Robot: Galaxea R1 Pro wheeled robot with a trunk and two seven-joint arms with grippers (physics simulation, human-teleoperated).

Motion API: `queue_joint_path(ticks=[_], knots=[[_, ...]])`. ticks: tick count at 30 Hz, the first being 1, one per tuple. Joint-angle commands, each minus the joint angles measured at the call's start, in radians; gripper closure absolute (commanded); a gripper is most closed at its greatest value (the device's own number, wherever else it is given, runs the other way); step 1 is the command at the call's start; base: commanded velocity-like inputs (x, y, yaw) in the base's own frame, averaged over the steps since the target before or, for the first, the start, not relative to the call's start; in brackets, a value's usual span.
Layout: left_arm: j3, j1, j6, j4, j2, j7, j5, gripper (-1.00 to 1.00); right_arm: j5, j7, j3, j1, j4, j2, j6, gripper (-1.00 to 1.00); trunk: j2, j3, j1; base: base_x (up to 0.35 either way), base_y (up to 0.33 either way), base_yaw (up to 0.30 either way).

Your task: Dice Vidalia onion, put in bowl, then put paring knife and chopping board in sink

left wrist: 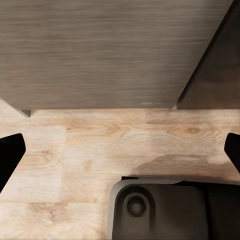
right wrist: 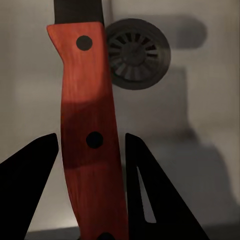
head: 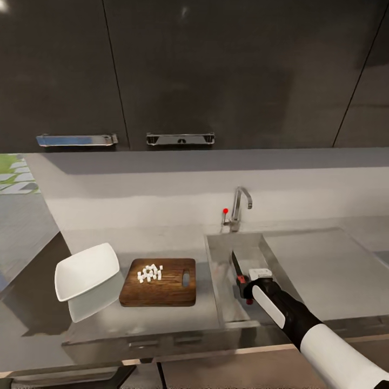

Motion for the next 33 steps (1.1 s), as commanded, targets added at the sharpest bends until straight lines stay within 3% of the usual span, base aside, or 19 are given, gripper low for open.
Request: queue_joint_path(ticks=[1, 8, 16, 21, 33], knots=[[-0.008, 0.0, -0.001, -0.002, 0.001, 0.006, 0.008, -1.0, -0.01, -0.01, 0.005, -0.001, -0.001, -0.001, 0.001, 1.0, -0.002, -0.004, 0.001, 0.0, 0.0, 0.0], [-0.007, 0.0, -0.001, -0.001, 0.001, 0.006, 0.008, -1.0, -0.01, -0.009, 0.005, -0.001, 0.016, -0.001, -0.055, 1.0, -0.002, -0.015, 0.001, 0.0, 0.0, 0.0], [-0.006, 0.0, -0.001, 0.0, 0.001, 0.006, 0.008, -1.0, -0.01, -0.008, 0.005, -0.001, 0.021, 0.002, -0.059, 1.0, -0.002, -0.028, 0.001, 0.01, 0.006, 0.0], [-0.006, 0.0, -0.001, 0.001, 0.001, 0.006, 0.008, -1.0, -0.01, -0.008, 0.005, -0.001, 0.042, 0.026, -0.06, 1.0, -0.002, -0.036, 0.001, 0.128, 0.13, 0.0], [-0.006, 0.0, 0.0, 0.001, 0.001, 0.006, 0.008, -1.0, -0.01, -0.008, 0.005, -0.001, 0.044, 0.028, -0.06, 1.0, -0.002, -0.055, 0.001, 0.006, 0.007, 0.0]])
